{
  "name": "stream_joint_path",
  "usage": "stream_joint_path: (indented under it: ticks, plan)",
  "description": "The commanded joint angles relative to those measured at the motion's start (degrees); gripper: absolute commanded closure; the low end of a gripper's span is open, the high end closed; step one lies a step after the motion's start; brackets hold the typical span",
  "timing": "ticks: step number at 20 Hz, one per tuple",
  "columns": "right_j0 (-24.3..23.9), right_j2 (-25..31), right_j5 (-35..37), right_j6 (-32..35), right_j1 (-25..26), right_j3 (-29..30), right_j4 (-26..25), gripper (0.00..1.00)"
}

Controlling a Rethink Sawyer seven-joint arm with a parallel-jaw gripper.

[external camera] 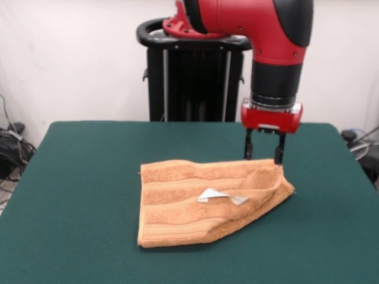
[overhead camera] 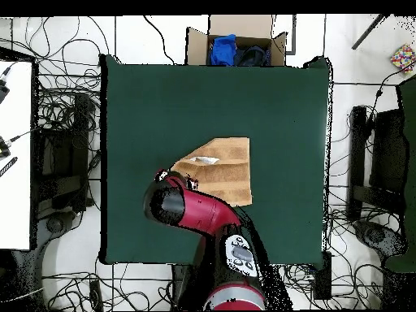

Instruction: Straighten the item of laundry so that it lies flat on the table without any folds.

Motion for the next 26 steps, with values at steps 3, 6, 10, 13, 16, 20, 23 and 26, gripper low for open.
stream_joint_path:
  ticks: [3, 6, 10, 13, 16, 20, 23, 26]
  plan:
    - [2.7, -3.3, 1.2, 1.3, 2.2, -6.1, -8.2, 0.0]
    - [1.8, -2.2, 1.7, 3.5, 2.1, -5.7, -9.1, 0.0]
    - [0.8, -0.1, 5.4, -0.1, 2.6, -9.1, -12.8, 0.0]
    - [-1.6, 4.8, 6.5, -3.8, 2.1, -10.0, -17.0, 0.0]
    - [-1.5, 6.2, 8.5, -1.4, -0.6, -8.4, -17.1, 0.0]
    - [-2.3, 7.0, 9.4, -0.9, 0.0, -9.3, -18.6, 0.0]
    - [-4.2, 9.1, 10.0, -1.9, 0.8, -9.3, -20.0, 0.0]
    - [-4.4, 10.1, 12.3, -1.6, -1.3, -8.0, -20.2, 0.0]
